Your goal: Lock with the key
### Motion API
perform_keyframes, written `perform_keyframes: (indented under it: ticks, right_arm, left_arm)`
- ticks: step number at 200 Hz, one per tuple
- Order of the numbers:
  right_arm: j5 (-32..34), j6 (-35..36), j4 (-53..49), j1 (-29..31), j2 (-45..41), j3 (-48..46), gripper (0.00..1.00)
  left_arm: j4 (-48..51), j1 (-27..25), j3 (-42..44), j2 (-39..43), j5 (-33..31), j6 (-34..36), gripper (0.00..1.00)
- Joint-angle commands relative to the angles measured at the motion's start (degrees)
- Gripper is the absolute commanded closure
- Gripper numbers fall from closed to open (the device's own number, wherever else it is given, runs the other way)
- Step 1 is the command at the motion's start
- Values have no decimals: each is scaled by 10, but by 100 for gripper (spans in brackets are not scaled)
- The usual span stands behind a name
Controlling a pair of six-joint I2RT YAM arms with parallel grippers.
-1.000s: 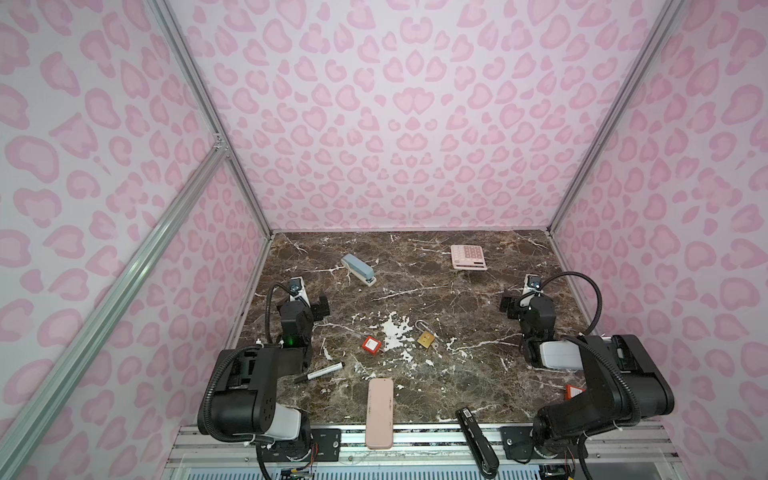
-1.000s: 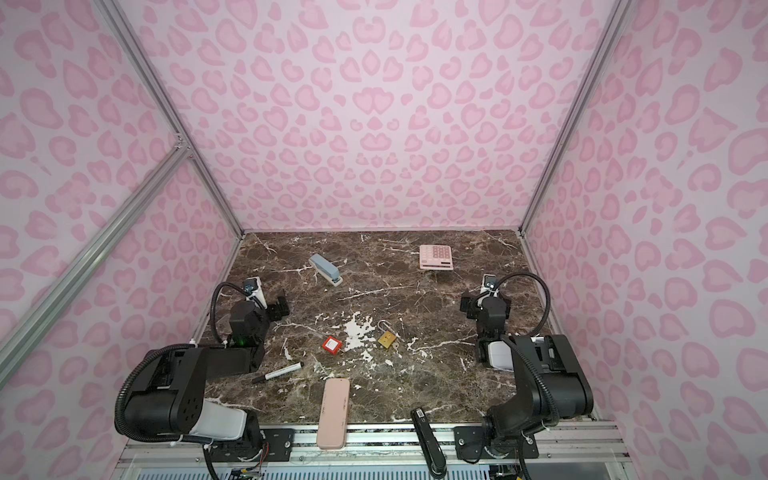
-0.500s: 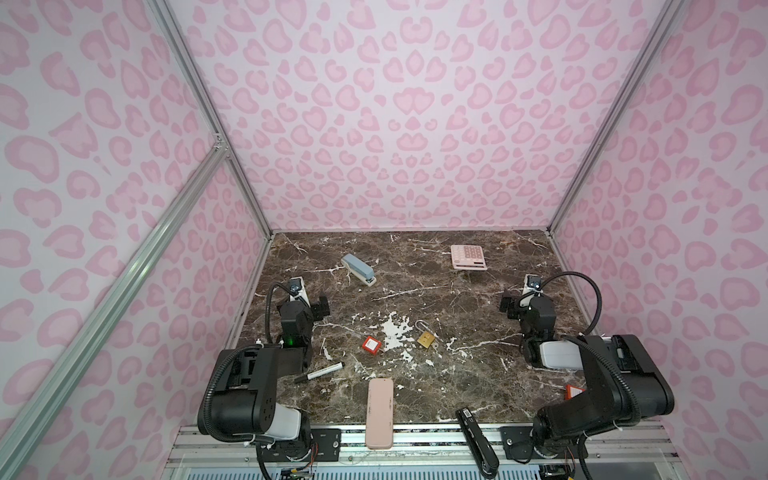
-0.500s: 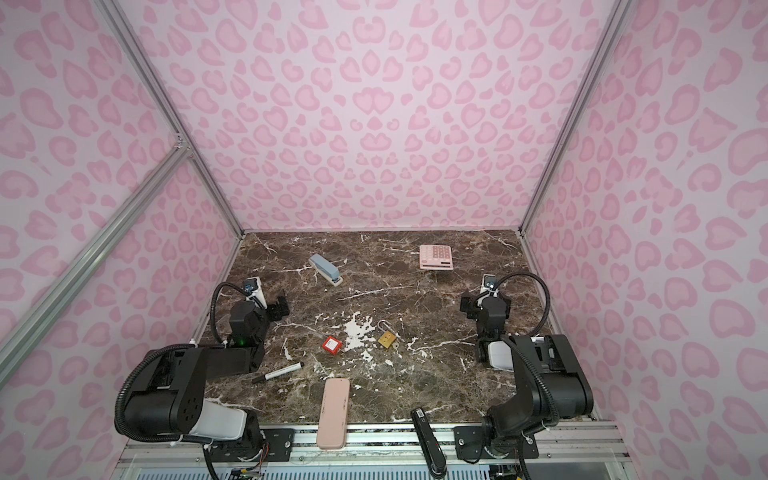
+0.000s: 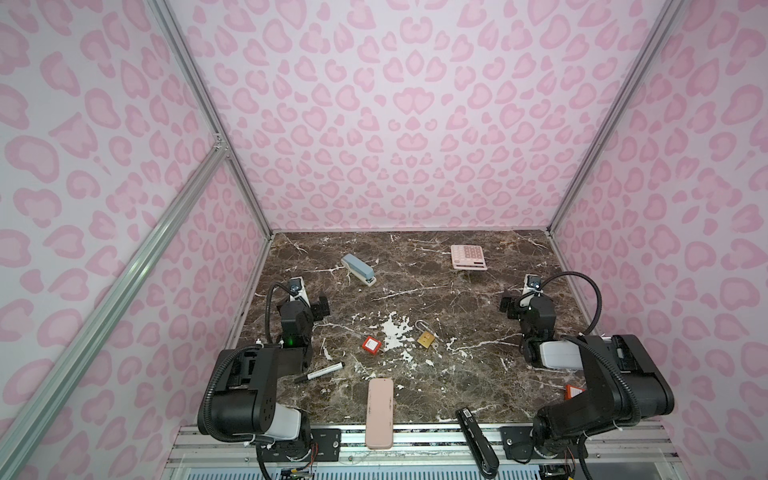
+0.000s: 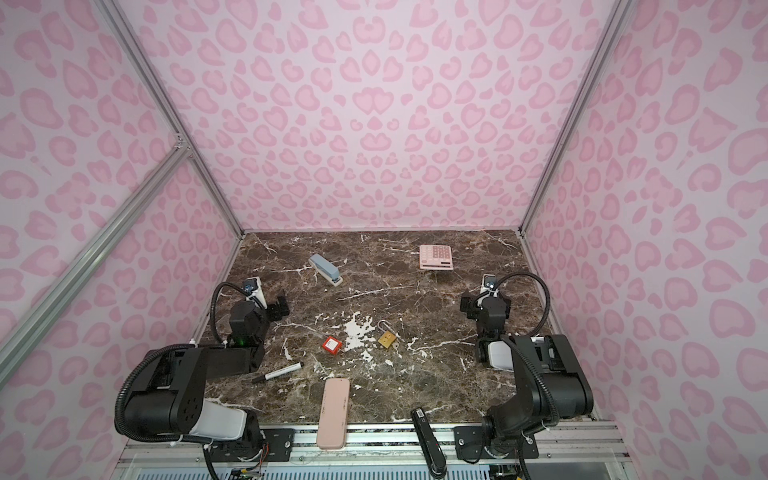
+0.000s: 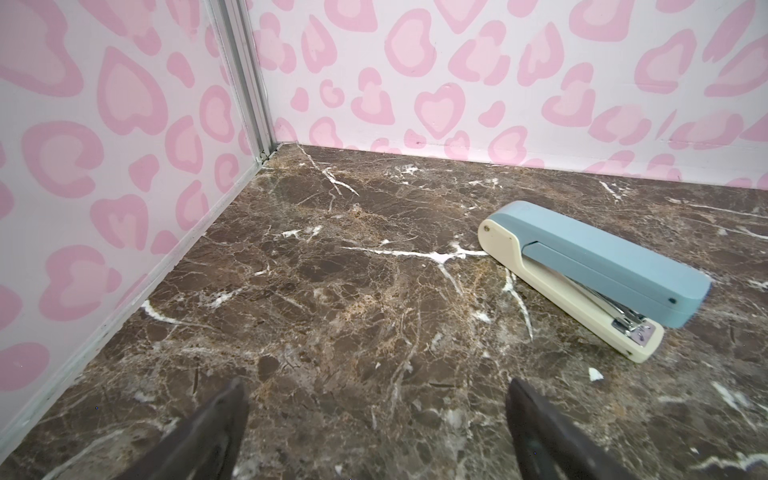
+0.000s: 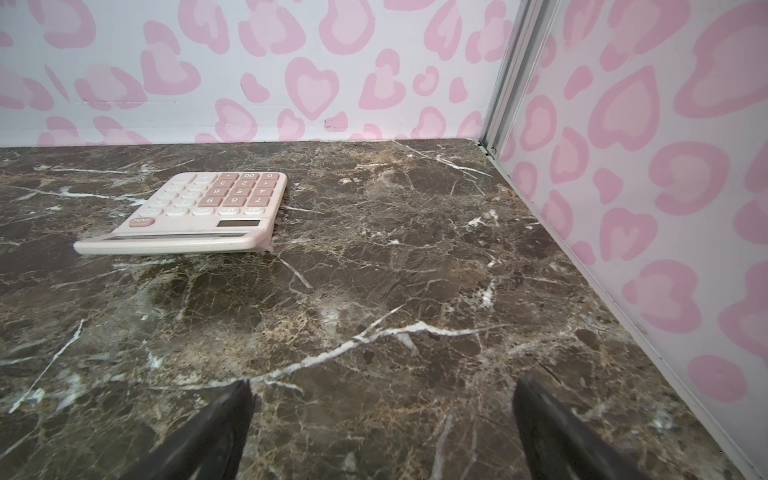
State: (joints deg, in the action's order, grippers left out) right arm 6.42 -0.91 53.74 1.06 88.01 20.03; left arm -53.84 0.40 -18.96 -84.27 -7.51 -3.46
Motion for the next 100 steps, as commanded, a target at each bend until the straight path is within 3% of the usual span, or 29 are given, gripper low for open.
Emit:
perform_keyframes:
  ticks: [1,75,89,100]
  right_arm:
    - [2,-1,6,1,0,0,1]
    - [-42,-8,12,-19,-1,-4,1]
    - [-20,-8,28,-13,-18,-11,1]
    - [7,-1,-55,3,-77,-3,1]
  left_arm:
    - [-12,1,-3,1,-3,-2,3]
    - [-17,4,-1,5,-3,-3,3]
    - [51,-5,-26,36,-52,-11,3]
    - [141,-19,-62,73,-93,-12,3]
